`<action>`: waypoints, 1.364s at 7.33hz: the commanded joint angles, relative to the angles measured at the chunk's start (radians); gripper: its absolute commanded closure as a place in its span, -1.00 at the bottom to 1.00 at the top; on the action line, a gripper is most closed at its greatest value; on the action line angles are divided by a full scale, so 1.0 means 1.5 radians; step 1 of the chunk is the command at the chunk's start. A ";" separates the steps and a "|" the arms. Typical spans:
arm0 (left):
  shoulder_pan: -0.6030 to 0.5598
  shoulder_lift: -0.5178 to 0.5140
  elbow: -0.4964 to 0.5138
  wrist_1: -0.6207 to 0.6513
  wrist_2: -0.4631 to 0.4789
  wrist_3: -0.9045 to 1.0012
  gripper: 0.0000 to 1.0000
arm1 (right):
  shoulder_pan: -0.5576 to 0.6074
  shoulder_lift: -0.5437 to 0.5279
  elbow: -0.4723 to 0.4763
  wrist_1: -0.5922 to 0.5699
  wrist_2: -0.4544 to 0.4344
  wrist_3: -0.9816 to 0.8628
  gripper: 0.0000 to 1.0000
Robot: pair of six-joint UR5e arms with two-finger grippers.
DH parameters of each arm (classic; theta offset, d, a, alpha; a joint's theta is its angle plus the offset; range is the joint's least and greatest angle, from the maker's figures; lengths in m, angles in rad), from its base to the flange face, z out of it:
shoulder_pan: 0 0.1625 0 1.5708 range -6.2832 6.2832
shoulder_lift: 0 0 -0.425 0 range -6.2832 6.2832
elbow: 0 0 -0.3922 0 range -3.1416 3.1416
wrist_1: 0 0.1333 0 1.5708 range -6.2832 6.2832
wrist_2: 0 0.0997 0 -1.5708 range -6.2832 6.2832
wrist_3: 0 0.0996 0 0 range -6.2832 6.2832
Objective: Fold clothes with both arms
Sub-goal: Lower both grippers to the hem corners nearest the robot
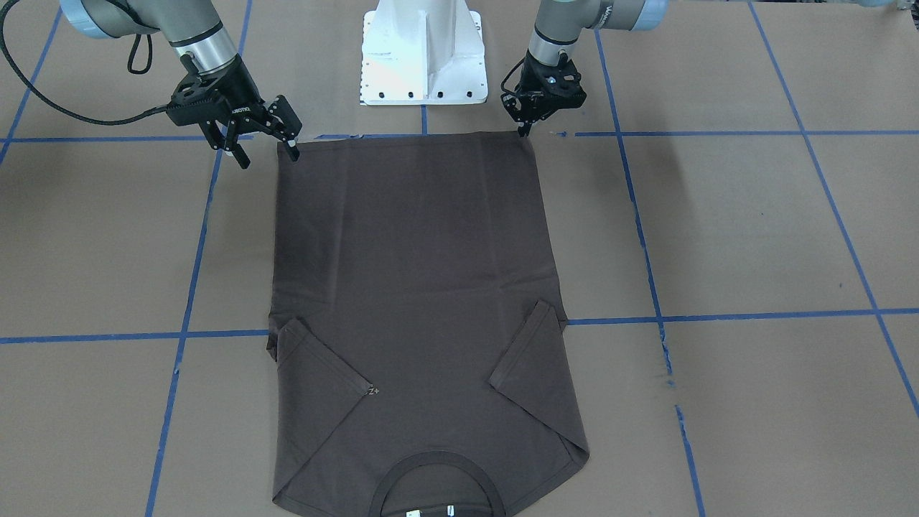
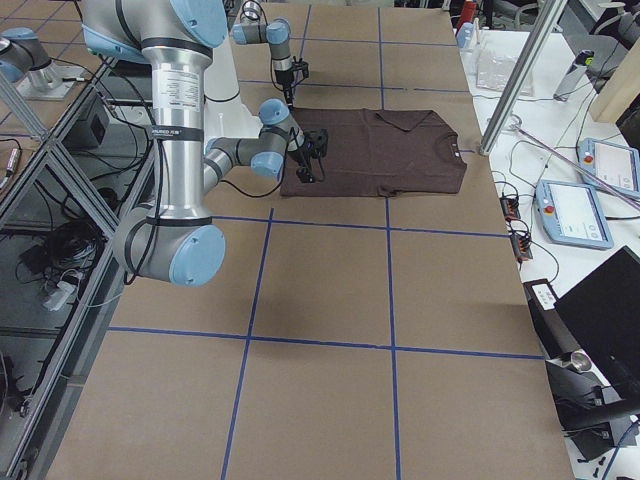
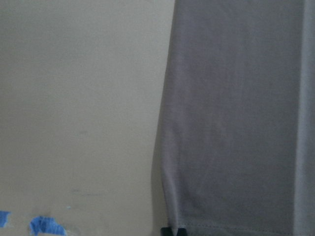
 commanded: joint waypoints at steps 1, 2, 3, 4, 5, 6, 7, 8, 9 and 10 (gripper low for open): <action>0.000 -0.001 -0.005 0.000 0.000 0.001 1.00 | -0.028 0.001 0.000 -0.006 -0.043 0.082 -0.68; 0.000 -0.002 -0.006 0.000 0.000 0.001 1.00 | -0.046 0.000 0.000 -0.012 -0.072 0.089 -0.64; 0.000 -0.005 -0.006 0.000 0.002 0.000 1.00 | -0.050 0.001 0.000 -0.050 -0.074 0.089 -0.62; -0.001 -0.006 -0.007 -0.001 0.010 0.000 1.00 | -0.058 0.003 0.000 -0.083 -0.080 0.089 -0.53; 0.000 -0.005 -0.007 -0.001 0.016 0.000 1.00 | -0.075 0.002 0.000 -0.090 -0.103 0.089 -0.37; -0.001 -0.004 -0.007 -0.002 0.020 0.000 1.00 | -0.090 0.001 0.000 -0.090 -0.109 0.089 -0.33; 0.000 -0.004 -0.007 -0.002 0.033 0.001 1.00 | -0.109 -0.002 -0.001 -0.092 -0.126 0.089 -0.30; 0.001 -0.004 -0.007 -0.002 0.035 0.001 1.00 | -0.127 -0.003 -0.002 -0.106 -0.132 0.099 -0.30; 0.001 -0.004 -0.007 -0.001 0.035 0.002 1.00 | -0.152 -0.003 -0.002 -0.121 -0.149 0.117 -0.30; 0.001 -0.004 -0.007 -0.001 0.036 0.002 1.00 | -0.167 -0.003 -0.002 -0.138 -0.157 0.119 -0.29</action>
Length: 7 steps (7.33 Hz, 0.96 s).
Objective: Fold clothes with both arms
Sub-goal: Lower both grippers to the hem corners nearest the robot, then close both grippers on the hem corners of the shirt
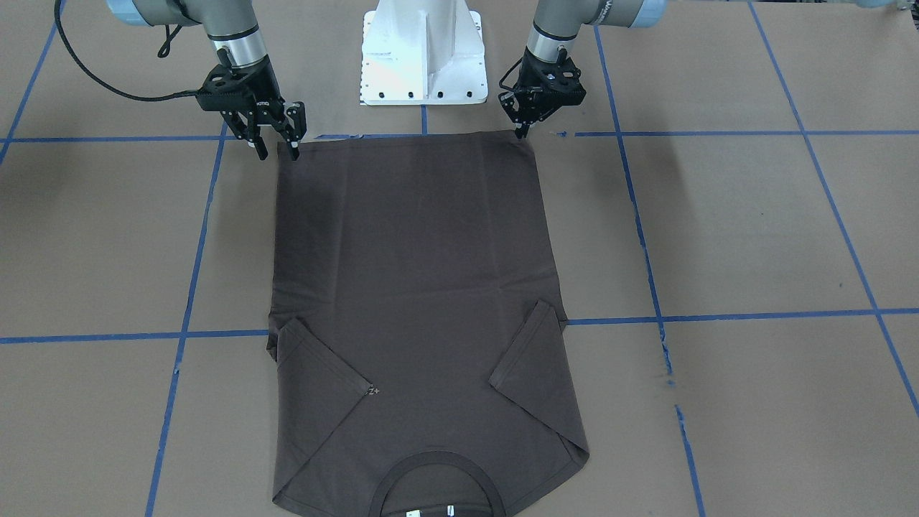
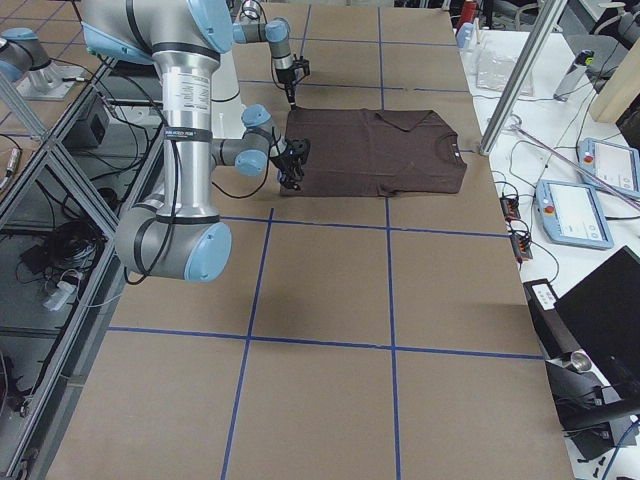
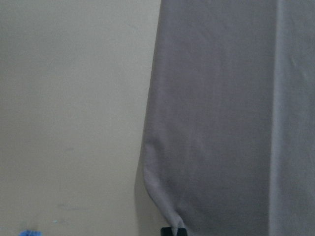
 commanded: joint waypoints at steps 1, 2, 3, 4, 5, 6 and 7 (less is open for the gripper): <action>0.000 0.000 0.000 0.000 0.002 0.000 1.00 | -0.037 -0.001 -0.001 -0.024 -0.017 0.027 -0.26; -0.001 0.000 0.000 0.000 0.002 0.000 1.00 | -0.044 -0.002 -0.002 -0.024 -0.022 0.030 -0.25; -0.001 0.000 0.000 0.000 0.002 0.000 1.00 | -0.047 -0.002 -0.003 -0.024 -0.023 0.030 -0.25; -0.001 0.000 0.000 0.000 0.002 0.000 1.00 | -0.052 -0.002 -0.007 -0.024 -0.026 0.033 -0.24; -0.001 0.000 0.000 0.000 0.002 0.000 1.00 | -0.055 -0.002 -0.010 -0.024 -0.026 0.037 -0.24; -0.001 0.000 0.000 0.000 0.002 0.000 1.00 | -0.056 -0.002 -0.015 -0.024 -0.027 0.038 -0.23; -0.001 0.000 0.000 0.000 0.002 0.000 1.00 | -0.057 -0.002 -0.017 -0.024 -0.027 0.039 -0.23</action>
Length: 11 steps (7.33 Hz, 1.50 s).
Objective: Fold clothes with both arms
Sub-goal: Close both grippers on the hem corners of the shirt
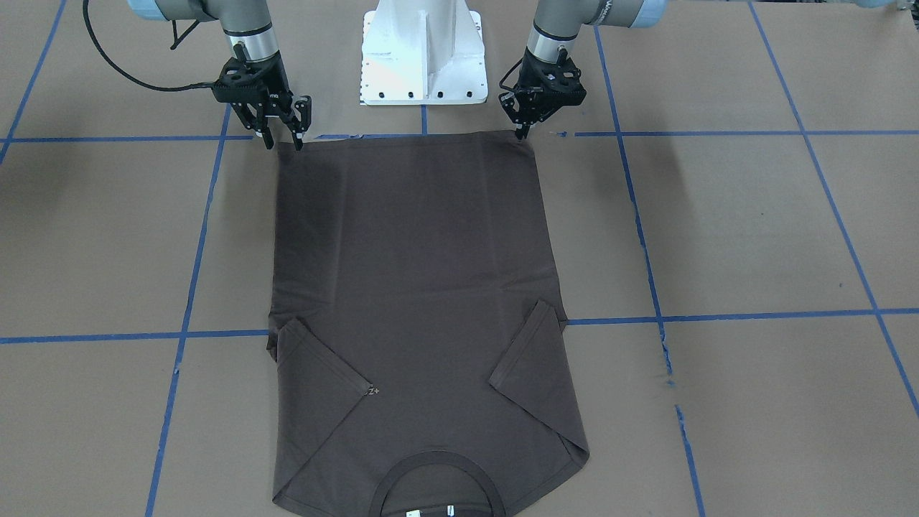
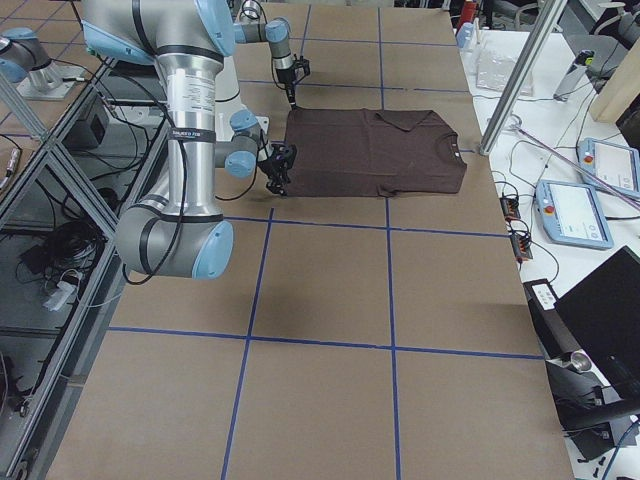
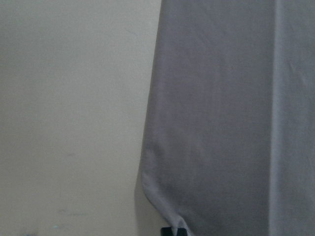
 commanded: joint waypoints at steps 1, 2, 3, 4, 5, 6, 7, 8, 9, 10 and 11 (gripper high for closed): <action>-0.001 0.000 0.000 0.000 0.000 0.000 1.00 | -0.002 0.000 -0.004 0.000 -0.001 0.001 -0.23; 0.000 0.000 -0.001 0.000 0.015 0.000 1.00 | -0.003 0.000 -0.004 0.000 -0.001 0.001 -0.23; -0.001 0.000 -0.001 0.001 0.015 0.000 1.00 | -0.003 0.001 -0.004 0.000 -0.002 0.003 -0.03; -0.001 -0.001 -0.001 0.001 0.015 0.000 1.00 | -0.004 0.002 -0.005 0.000 -0.001 0.010 0.39; 0.000 -0.001 -0.002 0.001 0.015 0.000 1.00 | -0.004 0.001 -0.007 0.000 -0.001 0.010 0.79; -0.001 -0.001 -0.007 0.001 0.016 0.000 1.00 | -0.003 0.001 -0.011 0.000 -0.001 0.010 0.92; -0.001 -0.001 -0.009 0.001 0.015 0.000 1.00 | -0.003 0.001 -0.010 0.000 -0.001 0.010 1.00; -0.001 -0.001 -0.010 0.001 0.016 0.000 1.00 | -0.002 0.001 -0.007 0.000 -0.001 0.010 1.00; -0.003 -0.001 -0.010 0.001 0.016 0.001 1.00 | -0.002 0.004 -0.005 0.000 -0.002 0.009 1.00; -0.006 -0.001 -0.013 0.001 0.015 0.002 1.00 | 0.000 0.006 0.003 0.000 -0.001 0.009 1.00; -0.011 0.008 -0.061 0.022 0.010 0.019 1.00 | 0.002 0.000 0.035 -0.003 0.003 0.007 1.00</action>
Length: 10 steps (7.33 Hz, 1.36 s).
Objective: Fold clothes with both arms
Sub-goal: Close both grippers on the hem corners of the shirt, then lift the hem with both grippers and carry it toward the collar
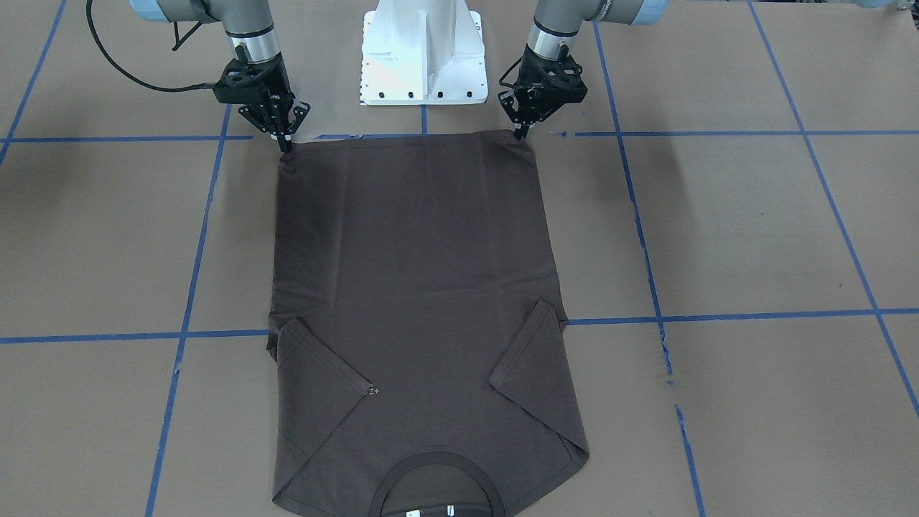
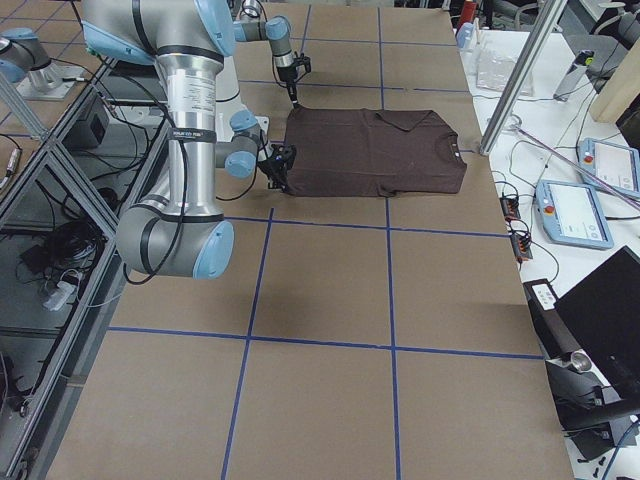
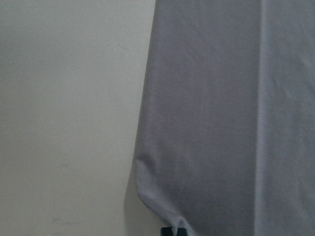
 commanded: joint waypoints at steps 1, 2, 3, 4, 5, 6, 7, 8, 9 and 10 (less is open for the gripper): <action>-0.004 0.000 -0.130 0.120 -0.006 0.026 1.00 | 0.000 -0.007 0.090 -0.069 0.011 -0.002 1.00; -0.001 -0.009 -0.221 0.215 -0.052 0.026 1.00 | -0.003 -0.003 0.181 -0.178 0.045 -0.002 1.00; 0.001 -0.011 -0.277 0.268 -0.086 0.019 1.00 | -0.025 -0.001 0.265 -0.248 0.065 -0.001 1.00; 0.009 -0.011 -0.308 0.293 -0.093 0.002 1.00 | -0.057 0.000 0.330 -0.296 0.065 -0.001 1.00; 0.022 -0.012 -0.329 0.316 -0.112 -0.002 1.00 | -0.073 0.003 0.373 -0.328 0.067 -0.001 1.00; 0.018 -0.024 -0.330 0.323 -0.113 0.001 1.00 | -0.070 0.024 0.377 -0.342 0.066 -0.001 1.00; 0.014 -0.026 -0.323 0.323 -0.118 0.014 1.00 | -0.055 0.047 0.369 -0.367 0.067 -0.005 1.00; -0.018 -0.040 -0.318 0.323 -0.118 0.048 1.00 | 0.006 0.103 0.331 -0.393 0.082 -0.022 1.00; -0.064 -0.071 -0.291 0.324 -0.120 0.111 1.00 | 0.065 0.139 0.307 -0.403 0.117 -0.051 1.00; -0.113 -0.099 -0.257 0.325 -0.123 0.137 1.00 | 0.115 0.157 0.298 -0.405 0.127 -0.057 1.00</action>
